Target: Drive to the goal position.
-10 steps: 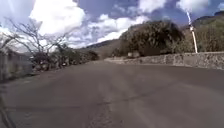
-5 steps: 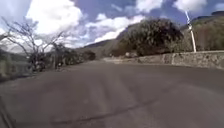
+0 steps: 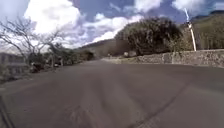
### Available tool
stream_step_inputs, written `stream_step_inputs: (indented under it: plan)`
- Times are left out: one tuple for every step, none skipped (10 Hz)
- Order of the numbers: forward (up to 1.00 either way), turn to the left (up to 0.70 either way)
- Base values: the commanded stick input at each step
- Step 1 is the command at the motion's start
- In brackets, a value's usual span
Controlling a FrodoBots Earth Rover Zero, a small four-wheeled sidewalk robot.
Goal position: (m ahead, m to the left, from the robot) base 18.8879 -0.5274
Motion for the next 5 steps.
stream_step_inputs:
  plan:
    - [0.7, 0.0]
    - [0.7, 0.0]
    - [0.7, 0.0]
    - [0.7, 0.05]
    - [0.7, 0.15]
